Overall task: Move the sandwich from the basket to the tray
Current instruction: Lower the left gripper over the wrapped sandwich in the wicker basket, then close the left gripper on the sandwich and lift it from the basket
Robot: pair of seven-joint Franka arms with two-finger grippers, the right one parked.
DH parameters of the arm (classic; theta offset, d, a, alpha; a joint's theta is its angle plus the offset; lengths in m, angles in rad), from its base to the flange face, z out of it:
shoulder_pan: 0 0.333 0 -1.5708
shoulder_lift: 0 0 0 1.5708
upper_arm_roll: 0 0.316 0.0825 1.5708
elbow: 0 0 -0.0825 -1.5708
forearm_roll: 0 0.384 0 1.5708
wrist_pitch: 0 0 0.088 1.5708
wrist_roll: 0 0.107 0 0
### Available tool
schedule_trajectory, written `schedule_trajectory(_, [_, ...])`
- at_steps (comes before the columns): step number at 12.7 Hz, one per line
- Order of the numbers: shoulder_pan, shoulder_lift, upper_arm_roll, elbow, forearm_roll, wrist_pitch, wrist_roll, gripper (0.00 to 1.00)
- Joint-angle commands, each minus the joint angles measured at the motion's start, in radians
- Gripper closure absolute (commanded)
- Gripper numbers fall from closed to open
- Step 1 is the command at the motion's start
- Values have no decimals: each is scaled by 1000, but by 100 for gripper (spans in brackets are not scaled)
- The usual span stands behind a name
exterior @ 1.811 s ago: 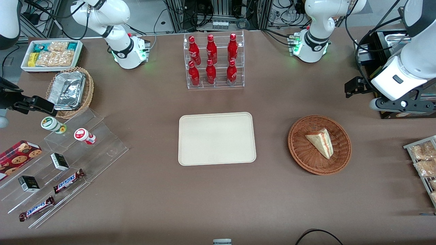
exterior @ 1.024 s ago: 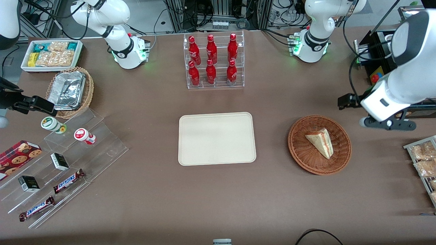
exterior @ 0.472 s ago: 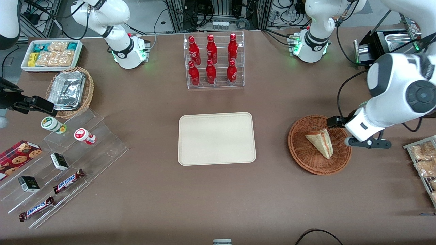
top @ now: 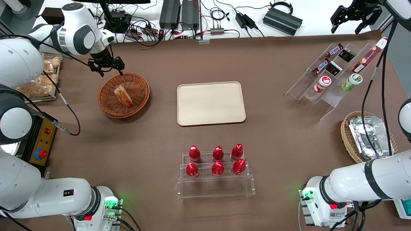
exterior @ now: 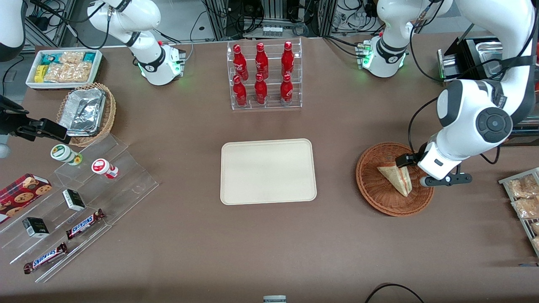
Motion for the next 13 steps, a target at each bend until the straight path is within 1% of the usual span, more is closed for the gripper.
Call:
schedule_trajectory(1, [10, -31, -3, -75, -5, 90, -156, 0])
schedule_trajectory(2, [10, -28, -3, -84, -5, 110, -265, 0])
schedule_trajectory(3, [10, -28, -3, -101, -5, 130, -315, 0])
schedule_trajectory(5, [11, -46, 1, -169, -5, 209, -330, 0])
schedule_trajectory(7, [37, -61, 12, -232, -3, 288, -330, 0])
schedule_trajectory(10, [38, -52, 12, -262, -3, 336, -338, 0])
schedule_trajectory(13, [33, -28, 12, -270, -3, 368, -424, 0])
